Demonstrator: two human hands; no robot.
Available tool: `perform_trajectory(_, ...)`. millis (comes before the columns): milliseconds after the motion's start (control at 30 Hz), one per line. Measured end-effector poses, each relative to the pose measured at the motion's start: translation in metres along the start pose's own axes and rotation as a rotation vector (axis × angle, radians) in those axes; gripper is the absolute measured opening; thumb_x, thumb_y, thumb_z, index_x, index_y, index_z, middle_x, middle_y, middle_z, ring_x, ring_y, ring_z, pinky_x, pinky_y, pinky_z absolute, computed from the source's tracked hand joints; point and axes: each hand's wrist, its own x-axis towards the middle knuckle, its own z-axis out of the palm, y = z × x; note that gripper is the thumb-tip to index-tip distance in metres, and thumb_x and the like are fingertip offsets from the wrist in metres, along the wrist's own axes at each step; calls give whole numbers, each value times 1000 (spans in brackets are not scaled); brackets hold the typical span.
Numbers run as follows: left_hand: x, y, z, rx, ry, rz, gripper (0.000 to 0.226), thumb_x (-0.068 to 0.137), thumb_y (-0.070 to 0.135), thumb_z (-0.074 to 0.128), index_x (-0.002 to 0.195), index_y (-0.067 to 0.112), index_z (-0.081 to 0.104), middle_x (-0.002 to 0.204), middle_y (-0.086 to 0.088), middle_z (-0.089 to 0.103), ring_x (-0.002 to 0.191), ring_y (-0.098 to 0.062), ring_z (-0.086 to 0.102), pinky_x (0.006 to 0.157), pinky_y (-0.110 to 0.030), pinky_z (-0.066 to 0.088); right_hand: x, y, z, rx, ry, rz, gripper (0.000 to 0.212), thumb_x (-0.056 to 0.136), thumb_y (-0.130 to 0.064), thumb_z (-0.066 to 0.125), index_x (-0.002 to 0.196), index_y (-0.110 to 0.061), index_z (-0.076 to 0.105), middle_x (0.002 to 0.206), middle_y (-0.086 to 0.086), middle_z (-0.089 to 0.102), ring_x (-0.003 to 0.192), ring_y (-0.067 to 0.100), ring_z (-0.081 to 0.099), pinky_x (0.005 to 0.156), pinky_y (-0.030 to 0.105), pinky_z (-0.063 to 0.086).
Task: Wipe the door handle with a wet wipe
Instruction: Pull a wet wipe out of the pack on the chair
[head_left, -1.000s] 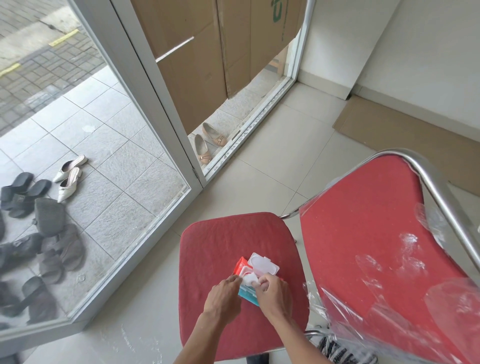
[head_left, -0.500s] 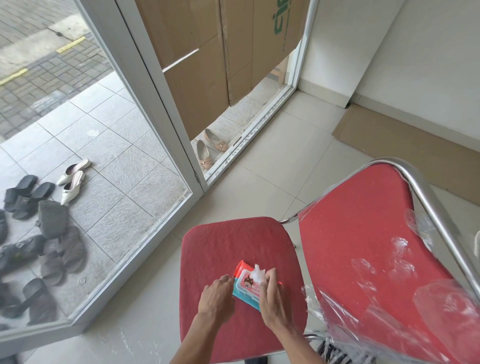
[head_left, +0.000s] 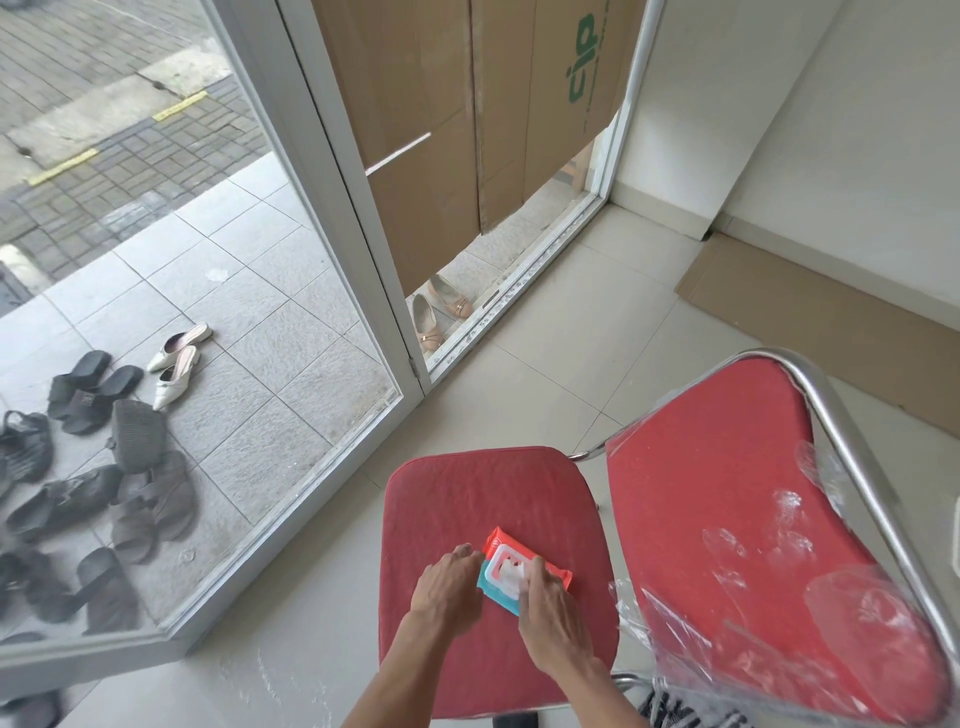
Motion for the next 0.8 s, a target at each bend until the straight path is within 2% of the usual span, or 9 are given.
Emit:
perform_trajectory(133,-5,9,-40,-4,64,-14,46,95,16,58,140,21,50,145,0,49,127,-19,55,103,-37,49,7,-20,-34,12,45,40,14,106,-32,35,113,-20,37,112,2,65,98,14,68,73,29,61)
perform_trajectory(233,-22,14,-77,-11,152,-12,55,94,8,56,146,19,44,151,-2,44,131,-20,53,104,-37,49,4,-45,-68,20,131,10,7,107,-34,33,106,-27,32,100,-3,62,84,9,67,69,25,59)
perform_trajectory(333,-40,18,-109,-17,227,-6,57,94,4,53,147,19,42,155,-3,39,134,-19,49,107,-34,47,-2,-72,-95,48,189,-31,10,108,-31,30,99,-27,30,88,-6,58,74,9,62,61,22,52)
perform_trajectory(433,-70,21,-143,-14,286,4,56,93,5,51,146,19,44,151,-2,44,134,-19,49,108,-36,46,-19,-104,-124,74,243,-87,11,108,-27,30,97,-25,32,84,-5,56,64,4,52,52,16,40)
perform_trajectory(567,-114,23,-188,-10,343,10,55,93,6,48,147,16,42,152,-4,41,136,-23,47,107,-39,46,-47,-147,-164,82,315,-186,10,108,-25,32,99,-22,35,86,-2,56,70,8,52,51,13,33)
perform_trajectory(667,-154,22,-224,26,413,13,50,94,7,50,143,15,45,146,-6,46,129,-24,52,101,-39,50,-73,-186,-194,97,377,-246,12,108,-26,30,99,-20,36,91,2,57,79,14,55,55,17,34)
perform_trajectory(800,-209,22,-272,64,520,14,48,94,12,53,142,17,47,140,-5,50,124,-25,55,96,-38,50,-107,-237,-231,90,468,-339,21,107,-23,28,114,-10,44,106,11,64,92,21,59,63,22,37)
